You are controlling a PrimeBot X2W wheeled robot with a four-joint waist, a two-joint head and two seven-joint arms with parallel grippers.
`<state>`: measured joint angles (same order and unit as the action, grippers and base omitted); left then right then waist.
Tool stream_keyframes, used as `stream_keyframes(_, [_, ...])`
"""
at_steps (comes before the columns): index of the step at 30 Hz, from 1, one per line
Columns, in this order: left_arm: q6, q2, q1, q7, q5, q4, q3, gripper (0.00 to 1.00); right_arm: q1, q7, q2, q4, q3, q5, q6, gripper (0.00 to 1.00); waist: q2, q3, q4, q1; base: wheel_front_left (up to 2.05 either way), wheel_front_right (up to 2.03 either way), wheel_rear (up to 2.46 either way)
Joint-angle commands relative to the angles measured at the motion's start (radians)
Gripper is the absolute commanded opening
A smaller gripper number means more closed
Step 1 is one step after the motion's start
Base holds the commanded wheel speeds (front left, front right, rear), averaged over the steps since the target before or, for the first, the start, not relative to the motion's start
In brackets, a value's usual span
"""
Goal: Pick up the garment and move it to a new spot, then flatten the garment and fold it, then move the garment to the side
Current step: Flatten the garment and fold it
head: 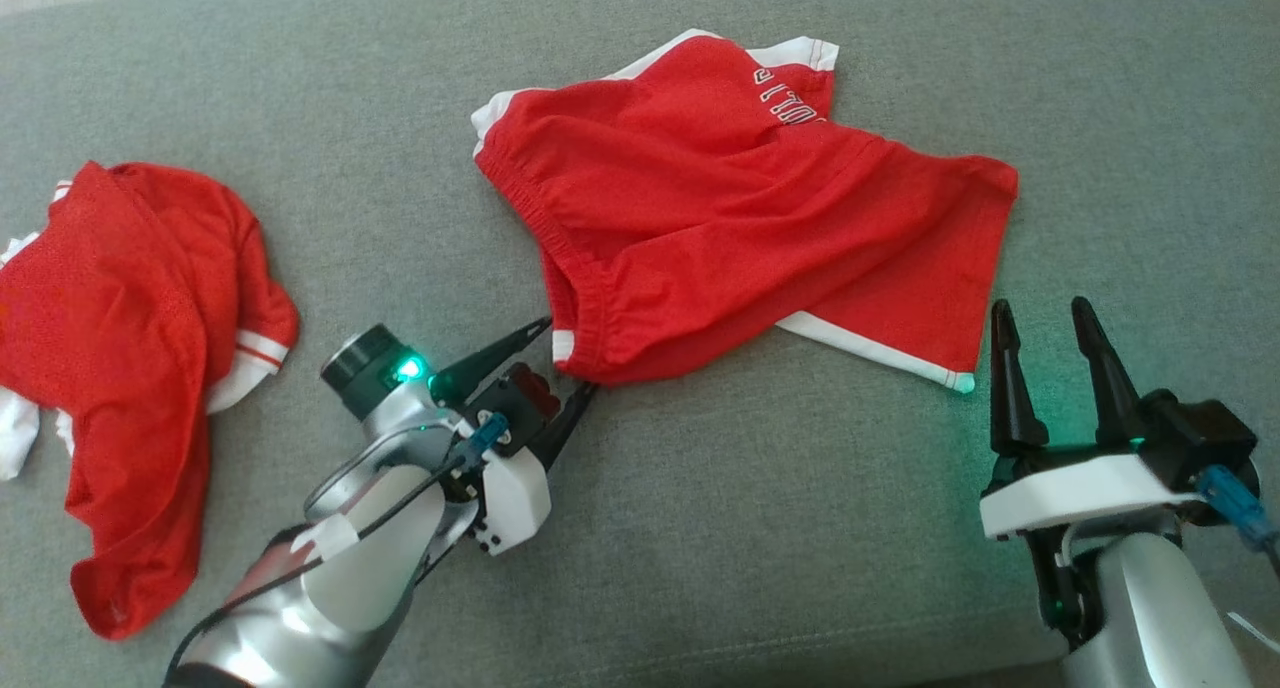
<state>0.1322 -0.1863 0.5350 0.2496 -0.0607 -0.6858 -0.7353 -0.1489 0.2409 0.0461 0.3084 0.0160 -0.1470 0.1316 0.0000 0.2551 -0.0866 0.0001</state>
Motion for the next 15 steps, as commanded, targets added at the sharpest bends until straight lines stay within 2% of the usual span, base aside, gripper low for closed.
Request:
stream_keyframes(1, [-0.007,-0.027,0.051,0.012,-0.001,0.034,0.025,1.0,-0.031,0.015,0.004,-0.023,-0.023,-0.003,-0.001,1.0,0.0,0.002,0.0,-0.0001,0.0,0.0,0.0])
stream_keyframes(11, [-0.04,-0.04,0.062,0.012,0.009,0.076,-0.004,1.0,-0.037,0.017,0.004,-0.003,-0.03,-0.002,-0.001,1.0,0.0,0.0,0.002,-0.0001,0.0,0.0,0.0])
stream_keyframes(15, [-0.078,-0.048,0.065,0.012,0.017,0.092,-0.006,1.0,-0.041,0.016,0.004,0.005,-0.037,-0.001,-0.001,1.0,0.0,-0.002,0.0,-0.0001,0.0,0.0,0.0])
